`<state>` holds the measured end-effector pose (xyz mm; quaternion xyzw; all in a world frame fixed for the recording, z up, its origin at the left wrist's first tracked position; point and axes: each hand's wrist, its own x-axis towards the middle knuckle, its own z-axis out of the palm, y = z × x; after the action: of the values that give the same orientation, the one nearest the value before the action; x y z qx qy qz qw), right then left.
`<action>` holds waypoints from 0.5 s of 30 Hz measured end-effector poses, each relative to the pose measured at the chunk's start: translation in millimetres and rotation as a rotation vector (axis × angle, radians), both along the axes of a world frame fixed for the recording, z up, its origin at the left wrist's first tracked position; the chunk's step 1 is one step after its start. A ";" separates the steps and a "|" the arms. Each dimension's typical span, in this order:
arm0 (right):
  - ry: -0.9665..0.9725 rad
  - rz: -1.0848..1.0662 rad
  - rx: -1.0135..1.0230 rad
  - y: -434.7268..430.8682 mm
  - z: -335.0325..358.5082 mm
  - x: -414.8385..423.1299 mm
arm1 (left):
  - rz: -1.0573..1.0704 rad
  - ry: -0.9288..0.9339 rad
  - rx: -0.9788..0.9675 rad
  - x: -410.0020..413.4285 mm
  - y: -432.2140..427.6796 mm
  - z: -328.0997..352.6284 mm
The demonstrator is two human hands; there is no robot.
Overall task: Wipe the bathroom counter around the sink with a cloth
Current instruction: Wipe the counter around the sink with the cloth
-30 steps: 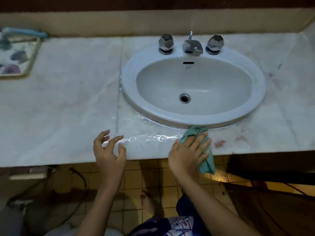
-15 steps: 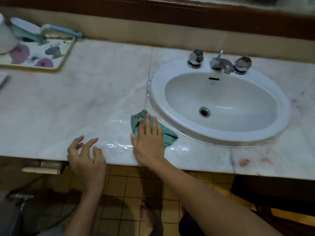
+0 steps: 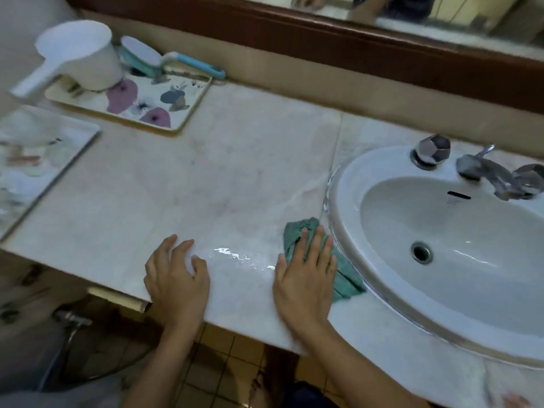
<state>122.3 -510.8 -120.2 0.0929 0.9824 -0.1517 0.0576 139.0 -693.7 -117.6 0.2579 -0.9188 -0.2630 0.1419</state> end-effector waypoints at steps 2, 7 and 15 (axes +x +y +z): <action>0.017 0.069 0.009 -4.9 0.8 -50.2 | 0.013 -0.007 -0.007 -0.6 1.7 0.3; 0.011 0.140 0.060 -1.3 -1.2 -202.0 | 0.069 -0.004 -0.016 -4.4 4.0 -1.1; -0.026 0.197 0.090 12.3 5.8 -285.0 | 0.082 0.002 -0.060 -8.4 4.7 -0.1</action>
<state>-162.6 -498.5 -114.4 0.0004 0.9917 -0.0999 0.0805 130.6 -689.0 -117.7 0.2905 -0.9148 -0.2295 0.1613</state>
